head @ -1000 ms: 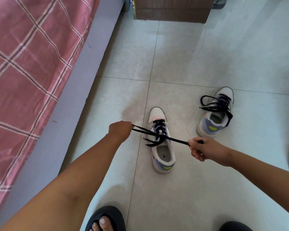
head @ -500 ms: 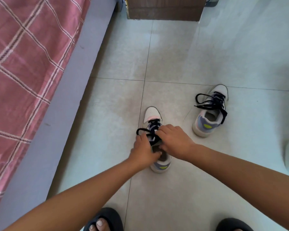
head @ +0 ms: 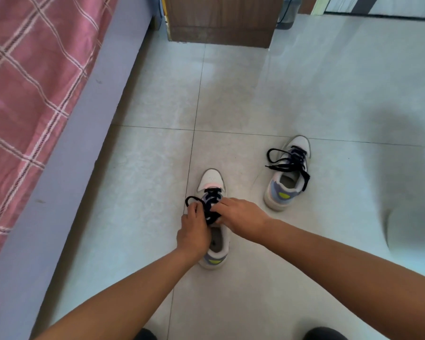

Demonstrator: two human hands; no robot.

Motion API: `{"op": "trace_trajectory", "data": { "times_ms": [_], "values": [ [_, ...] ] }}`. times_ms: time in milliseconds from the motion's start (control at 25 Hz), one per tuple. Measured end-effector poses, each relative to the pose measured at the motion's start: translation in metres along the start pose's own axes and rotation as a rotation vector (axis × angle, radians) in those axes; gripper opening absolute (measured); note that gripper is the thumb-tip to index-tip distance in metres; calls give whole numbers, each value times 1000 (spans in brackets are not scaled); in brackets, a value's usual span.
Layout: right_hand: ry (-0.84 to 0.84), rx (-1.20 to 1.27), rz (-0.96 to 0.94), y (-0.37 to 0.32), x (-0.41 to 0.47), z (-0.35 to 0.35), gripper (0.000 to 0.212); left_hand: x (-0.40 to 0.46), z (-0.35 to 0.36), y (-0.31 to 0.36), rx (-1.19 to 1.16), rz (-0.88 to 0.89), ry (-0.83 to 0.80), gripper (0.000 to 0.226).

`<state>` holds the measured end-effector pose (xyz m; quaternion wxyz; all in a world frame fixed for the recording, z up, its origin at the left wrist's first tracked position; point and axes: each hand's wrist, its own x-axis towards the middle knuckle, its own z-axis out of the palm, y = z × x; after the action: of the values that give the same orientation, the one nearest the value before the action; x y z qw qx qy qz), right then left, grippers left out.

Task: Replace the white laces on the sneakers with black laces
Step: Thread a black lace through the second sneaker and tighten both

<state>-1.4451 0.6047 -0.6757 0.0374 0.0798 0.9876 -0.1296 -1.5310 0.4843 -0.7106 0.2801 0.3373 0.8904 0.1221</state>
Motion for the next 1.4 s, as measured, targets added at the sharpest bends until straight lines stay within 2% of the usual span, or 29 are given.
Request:
{"op": "trace_trajectory", "data": {
  "times_ms": [80,120,160,240,280,320,400,520,560,640,800,880,1000,1080,1240,1320,1400],
  "values": [
    [-38,-143,296,29,-7,-18,55,2,-2,-4,-90,-24,-7,52],
    [-62,-231,474,48,-15,-26,56,3,-5,-7,-136,-51,-13,53],
    [-90,-284,605,67,-25,-31,51,5,-8,-9,-171,-83,-13,53],
    [-147,-109,717,90,-46,-22,24,10,-15,-13,-193,-125,-33,50],
    [-148,45,701,91,-54,-16,18,11,-18,-14,-184,-114,-55,47],
    [-157,123,639,87,-63,-8,23,11,-20,-15,-168,-87,-72,42],
    [-162,169,511,67,-82,-3,16,8,-25,-16,-161,-47,-69,32],
    [69,150,305,43,-110,-14,6,0,-37,-19,-225,-27,20,27],
    [173,164,251,36,-117,-22,8,-3,-42,-21,-234,-37,50,27],
    [272,183,152,21,-126,-34,11,-6,-52,-26,-221,-81,66,25],
    [236,206,8,-12,-137,-26,11,-26,-57,-54,-185,-160,6,22],
    [130,190,-33,-16,-141,1,13,-41,-52,-68,-145,-189,-48,24],
    [-21,139,-38,-20,-142,42,20,-57,-45,-77,-75,-189,-164,32],
    [-45,146,-39,-19,-141,54,24,-58,-43,-73,-71,-185,-205,32],
    [-98,262,-53,-14,-137,32,13,-54,-47,-62,-13,-134,-359,34],
    [26,327,144,-1,-122,6,19,-49,-62,-51,230,-88,-447,46],
    [87,417,414,26,-99,-14,18,-37,-74,-36,423,-41,-348,57]
  ]
}}
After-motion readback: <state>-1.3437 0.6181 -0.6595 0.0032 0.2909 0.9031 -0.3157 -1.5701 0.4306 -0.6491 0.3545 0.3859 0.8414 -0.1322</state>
